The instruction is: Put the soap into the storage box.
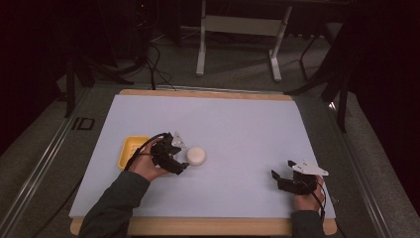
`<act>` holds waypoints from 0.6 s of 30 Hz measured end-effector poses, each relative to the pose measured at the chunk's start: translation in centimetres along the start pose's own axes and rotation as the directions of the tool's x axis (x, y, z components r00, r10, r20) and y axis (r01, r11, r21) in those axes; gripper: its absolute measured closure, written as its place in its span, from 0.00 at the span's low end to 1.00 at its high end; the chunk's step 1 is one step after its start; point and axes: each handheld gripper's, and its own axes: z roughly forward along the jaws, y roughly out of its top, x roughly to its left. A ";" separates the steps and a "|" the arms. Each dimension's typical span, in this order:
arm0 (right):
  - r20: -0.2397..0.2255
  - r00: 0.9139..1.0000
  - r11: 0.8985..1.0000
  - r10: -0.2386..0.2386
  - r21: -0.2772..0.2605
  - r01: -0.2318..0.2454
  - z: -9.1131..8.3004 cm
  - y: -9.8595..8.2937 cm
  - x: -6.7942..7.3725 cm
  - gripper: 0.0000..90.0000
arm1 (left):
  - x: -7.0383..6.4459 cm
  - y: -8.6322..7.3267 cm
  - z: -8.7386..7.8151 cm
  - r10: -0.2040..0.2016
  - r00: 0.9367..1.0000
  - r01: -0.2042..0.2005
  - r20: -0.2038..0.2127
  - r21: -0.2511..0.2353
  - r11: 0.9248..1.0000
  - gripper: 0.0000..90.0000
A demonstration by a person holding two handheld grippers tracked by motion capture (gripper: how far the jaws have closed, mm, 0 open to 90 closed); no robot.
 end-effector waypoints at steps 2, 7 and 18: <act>0.000 1.000 1.000 0.000 0.000 0.000 0.0 0.0 0.0 0.25 | 0.0 0.2 0.1 0.005 1.000 -0.005 0.006 0.008 1.000 0.28; -0.001 1.000 1.000 0.001 0.000 -0.001 0.0 0.0 0.0 0.25 | 0.0 0.5 0.6 0.018 1.000 -0.018 0.024 0.024 1.000 0.27; -0.004 1.000 1.000 0.001 0.000 -0.001 0.0 0.0 0.0 0.25 | 0.4 1.1 1.7 0.035 0.998 -0.038 0.048 0.055 0.998 0.23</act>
